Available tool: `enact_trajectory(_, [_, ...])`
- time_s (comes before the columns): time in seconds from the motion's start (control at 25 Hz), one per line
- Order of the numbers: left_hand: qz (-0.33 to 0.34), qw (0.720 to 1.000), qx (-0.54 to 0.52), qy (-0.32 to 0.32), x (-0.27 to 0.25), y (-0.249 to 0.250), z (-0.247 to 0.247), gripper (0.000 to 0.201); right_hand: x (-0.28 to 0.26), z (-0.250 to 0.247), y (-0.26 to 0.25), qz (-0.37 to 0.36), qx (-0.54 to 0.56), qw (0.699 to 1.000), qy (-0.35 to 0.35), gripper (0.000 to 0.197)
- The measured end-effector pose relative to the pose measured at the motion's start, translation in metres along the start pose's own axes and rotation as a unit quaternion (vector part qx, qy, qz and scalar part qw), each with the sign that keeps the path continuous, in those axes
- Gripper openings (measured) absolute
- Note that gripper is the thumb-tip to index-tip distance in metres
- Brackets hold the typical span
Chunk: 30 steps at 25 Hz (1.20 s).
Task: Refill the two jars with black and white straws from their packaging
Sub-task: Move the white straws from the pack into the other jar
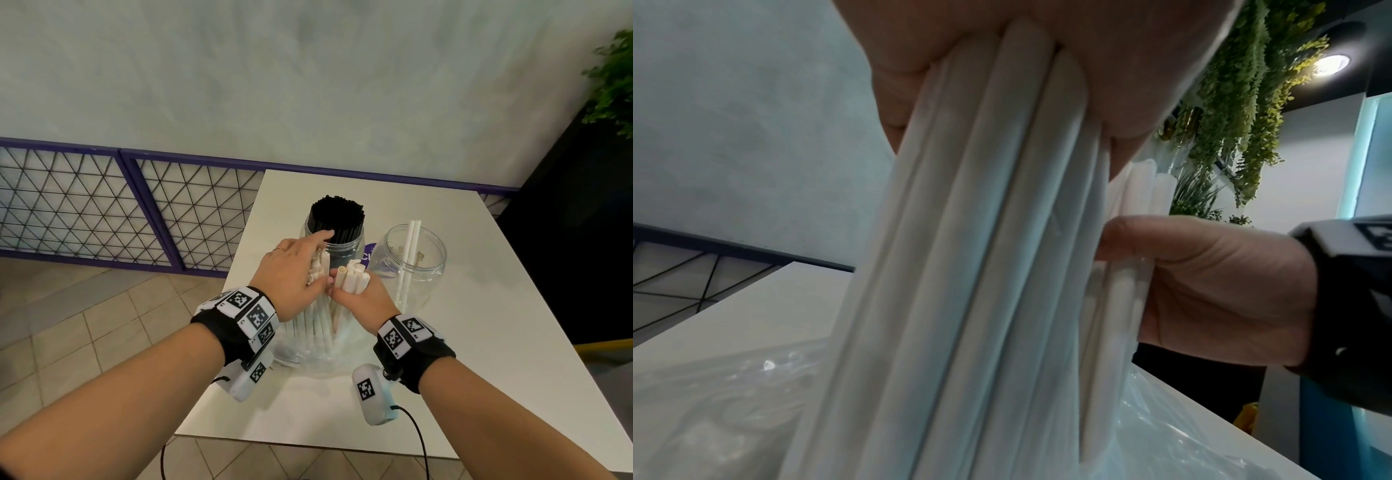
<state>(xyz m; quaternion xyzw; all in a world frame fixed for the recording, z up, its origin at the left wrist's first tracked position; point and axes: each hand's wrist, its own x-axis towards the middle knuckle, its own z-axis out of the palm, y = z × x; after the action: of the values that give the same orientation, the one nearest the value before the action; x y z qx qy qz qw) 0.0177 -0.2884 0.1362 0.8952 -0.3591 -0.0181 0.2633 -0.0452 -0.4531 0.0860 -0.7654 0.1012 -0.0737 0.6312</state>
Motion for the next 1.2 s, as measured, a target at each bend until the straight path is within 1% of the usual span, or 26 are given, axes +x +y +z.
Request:
enact_trajectory(0.04, [0.006, 1.000, 0.019, -0.005, 0.000, 0.000, 0.000, 0.055, -0.001, -0.001, -0.001, 0.001, 0.004, 1.000, -0.003, 0.027])
enact_trajectory(0.08, [0.006, 0.999, 0.038, -0.008, 0.001, 0.000, 0.000, 0.049, -0.001, -0.002, -0.004, 0.000, 0.008, 1.000, -0.004, 0.023])
enact_trajectory(0.2, [-0.015, 0.999, 0.049, -0.006, 0.003, 0.002, 0.000, 0.031, -0.004, -0.004, -0.013, -0.009, 0.007, 1.000, 0.011, 0.017])
enact_trajectory(0.32, [-0.025, 0.999, 0.046, -0.005, 0.006, 0.006, 0.000, 0.027, -0.008, -0.009, -0.024, -0.008, 0.036, 0.995, 0.088, 0.009])
enact_trajectory(0.4, [-0.030, 0.999, 0.044, -0.004, 0.007, 0.008, 0.001, 0.027, -0.009, -0.016, -0.031, -0.003, 0.051, 0.990, 0.128, 0.003])
enact_trajectory(0.44, [-0.031, 0.999, 0.045, -0.003, 0.007, 0.008, 0.001, 0.026, -0.011, -0.021, -0.035, -0.005, 0.056, 0.989, 0.140, 0.008])
enact_trajectory(0.52, [-0.034, 0.998, 0.048, -0.001, 0.008, 0.010, 0.003, 0.026, -0.013, -0.031, -0.047, -0.015, 0.066, 0.988, 0.141, 0.007])
enact_trajectory(0.64, [-0.042, 0.998, 0.050, 0.002, 0.010, 0.011, 0.005, 0.026, -0.015, -0.051, -0.071, -0.044, 0.105, 0.985, 0.127, 0.025])
enact_trajectory(0.68, [-0.045, 0.998, 0.049, 0.002, 0.011, 0.011, 0.005, 0.028, -0.014, -0.061, -0.079, -0.056, 0.122, 0.982, 0.130, 0.028])
enact_trajectory(0.8, [-0.052, 0.997, 0.057, 0.001, 0.012, 0.012, 0.005, 0.039, -0.009, -0.098, -0.102, -0.107, 0.135, 0.973, 0.155, 0.018])
enact_trajectory(0.92, [-0.067, 0.996, 0.061, -0.003, 0.013, 0.014, 0.006, 0.043, 0.000, -0.135, -0.118, -0.150, 0.105, 0.966, 0.183, 0.016])
enact_trajectory(1.0, [-0.070, 0.996, 0.059, 0.000, 0.014, 0.015, 0.008, 0.047, 0.010, -0.153, -0.121, -0.164, 0.096, 0.961, 0.200, 0.009])
enact_trajectory(1.08, [-0.076, 0.996, 0.048, 0.005, 0.015, 0.015, 0.010, 0.050, 0.023, -0.161, -0.116, -0.153, 0.077, 0.962, 0.215, 0.003])
enact_trajectory(1.2, [-0.084, 0.995, 0.044, 0.002, 0.018, 0.016, 0.012, 0.050, 0.043, -0.159, -0.092, -0.083, 0.032, 0.974, 0.207, 0.013])
